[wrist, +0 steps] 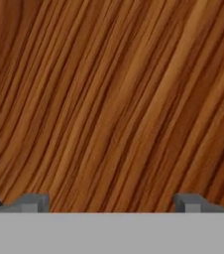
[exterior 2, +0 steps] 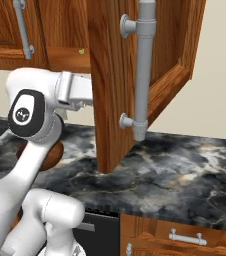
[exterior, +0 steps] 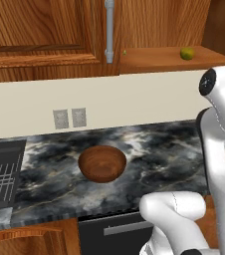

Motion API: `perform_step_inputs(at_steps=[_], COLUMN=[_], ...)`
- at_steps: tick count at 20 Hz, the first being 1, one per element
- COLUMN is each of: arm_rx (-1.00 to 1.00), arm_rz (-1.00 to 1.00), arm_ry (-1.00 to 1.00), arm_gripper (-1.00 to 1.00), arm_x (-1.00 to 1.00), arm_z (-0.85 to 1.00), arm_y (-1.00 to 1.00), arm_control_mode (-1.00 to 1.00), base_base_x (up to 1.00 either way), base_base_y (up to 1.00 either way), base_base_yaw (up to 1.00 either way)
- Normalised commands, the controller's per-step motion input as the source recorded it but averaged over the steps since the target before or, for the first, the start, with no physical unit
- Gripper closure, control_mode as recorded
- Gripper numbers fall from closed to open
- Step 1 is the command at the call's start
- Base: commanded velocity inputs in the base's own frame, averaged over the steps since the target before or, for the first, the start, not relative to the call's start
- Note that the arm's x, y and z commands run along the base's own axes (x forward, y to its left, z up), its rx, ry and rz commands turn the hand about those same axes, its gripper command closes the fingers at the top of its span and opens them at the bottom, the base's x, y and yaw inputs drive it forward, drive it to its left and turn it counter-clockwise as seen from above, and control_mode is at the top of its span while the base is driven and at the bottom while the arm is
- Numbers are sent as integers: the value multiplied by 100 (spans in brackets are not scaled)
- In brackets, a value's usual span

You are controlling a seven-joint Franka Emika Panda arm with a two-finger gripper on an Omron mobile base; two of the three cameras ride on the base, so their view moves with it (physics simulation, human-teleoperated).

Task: Open the cabinet. Pick the peach and orange from the cabinet and place them into the bowl. Then close the cabinet.

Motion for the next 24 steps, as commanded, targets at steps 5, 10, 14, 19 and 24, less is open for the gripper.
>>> perform_step_inputs(at_steps=[5, 10, 14, 19, 24], arm_rx=[0, 0, 0, 5, 17], arm_rz=[0, 0, 0, 0, 1], arm_ry=[2, 7, 15, 14, 11], arm_gripper=[-100, -100, -100, -100, -100], arm_x=[0, 0, 9, 9, 23], arm_z=[0, 6, 36, 41, 11], arm_y=[13, 60, 79, 55, 38], arm_control_mode=[-100, -100, -100, -100, -100], base_base_x=[0, 0, 0, 0, 0], base_base_y=[0, 0, 0, 0, 0], base_base_yaw=[0, 0, 0, 0, 0])
